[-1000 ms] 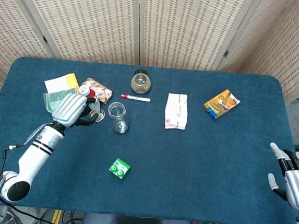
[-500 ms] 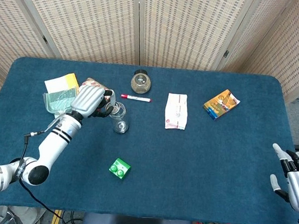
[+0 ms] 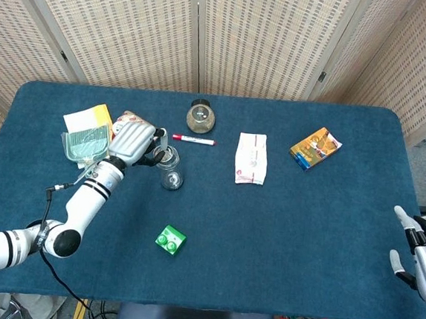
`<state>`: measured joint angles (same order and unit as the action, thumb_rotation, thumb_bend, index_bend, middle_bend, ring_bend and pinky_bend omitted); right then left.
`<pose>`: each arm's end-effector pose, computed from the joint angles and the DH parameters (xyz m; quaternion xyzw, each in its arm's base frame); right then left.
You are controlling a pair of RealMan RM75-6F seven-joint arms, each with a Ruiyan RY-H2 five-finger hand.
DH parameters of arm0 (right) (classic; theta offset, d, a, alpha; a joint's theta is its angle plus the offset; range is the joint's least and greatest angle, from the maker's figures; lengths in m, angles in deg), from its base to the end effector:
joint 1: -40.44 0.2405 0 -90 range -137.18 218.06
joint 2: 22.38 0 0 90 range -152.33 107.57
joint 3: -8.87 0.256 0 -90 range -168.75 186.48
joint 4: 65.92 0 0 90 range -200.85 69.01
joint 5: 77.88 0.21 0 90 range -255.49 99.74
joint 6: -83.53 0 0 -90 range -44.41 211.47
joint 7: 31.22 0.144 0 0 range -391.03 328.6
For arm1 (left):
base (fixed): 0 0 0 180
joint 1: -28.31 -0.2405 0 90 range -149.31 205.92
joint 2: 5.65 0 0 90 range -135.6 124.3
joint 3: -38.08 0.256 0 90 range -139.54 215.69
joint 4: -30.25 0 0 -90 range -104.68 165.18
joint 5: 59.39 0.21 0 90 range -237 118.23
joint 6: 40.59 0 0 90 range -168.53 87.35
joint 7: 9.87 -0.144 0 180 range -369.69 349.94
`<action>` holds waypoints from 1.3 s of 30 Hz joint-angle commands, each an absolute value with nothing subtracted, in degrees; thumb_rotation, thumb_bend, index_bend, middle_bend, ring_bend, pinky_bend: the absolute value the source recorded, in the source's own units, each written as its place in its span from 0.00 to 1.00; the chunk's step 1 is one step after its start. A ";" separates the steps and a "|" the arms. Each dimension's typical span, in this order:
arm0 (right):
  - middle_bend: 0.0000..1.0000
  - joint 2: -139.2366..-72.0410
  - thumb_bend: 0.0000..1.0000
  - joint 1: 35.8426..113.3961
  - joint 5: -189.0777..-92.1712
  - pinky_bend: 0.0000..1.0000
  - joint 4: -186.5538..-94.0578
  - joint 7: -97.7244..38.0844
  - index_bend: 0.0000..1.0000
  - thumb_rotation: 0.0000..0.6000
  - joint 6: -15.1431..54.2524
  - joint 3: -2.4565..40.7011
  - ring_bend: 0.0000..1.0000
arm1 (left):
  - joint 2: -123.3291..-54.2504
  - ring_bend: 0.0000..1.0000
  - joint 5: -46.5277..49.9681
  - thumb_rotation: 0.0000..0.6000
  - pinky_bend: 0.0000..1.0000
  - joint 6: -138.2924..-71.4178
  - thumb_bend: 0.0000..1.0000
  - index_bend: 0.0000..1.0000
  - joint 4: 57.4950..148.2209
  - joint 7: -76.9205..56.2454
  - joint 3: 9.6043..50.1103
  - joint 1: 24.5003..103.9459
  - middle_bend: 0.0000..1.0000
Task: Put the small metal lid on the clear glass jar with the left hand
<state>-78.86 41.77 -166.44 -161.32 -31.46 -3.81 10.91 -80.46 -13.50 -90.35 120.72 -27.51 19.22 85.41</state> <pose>-0.3122 -0.1587 0.1968 0.6067 -0.3628 0.3623 0.6075 -0.0651 0.4189 0.0743 -0.7017 -0.3875 -0.4265 0.4190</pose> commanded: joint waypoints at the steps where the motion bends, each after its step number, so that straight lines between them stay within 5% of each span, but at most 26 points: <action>1: 0.21 -78.90 0.44 41.71 -166.38 0.28 -161.20 -31.34 0.05 1.00 -3.86 10.92 0.12 | -80.63 0.94 -13.86 1.00 1.00 -90.41 0.44 0.60 120.37 -27.73 19.50 85.67 1.00; 39: 0.21 -79.22 0.44 41.44 -166.36 0.28 -160.89 -31.18 0.05 1.00 -4.10 11.01 0.11 | -79.38 0.94 -14.10 1.00 1.00 -91.32 0.44 0.59 122.48 -28.42 22.08 86.09 1.00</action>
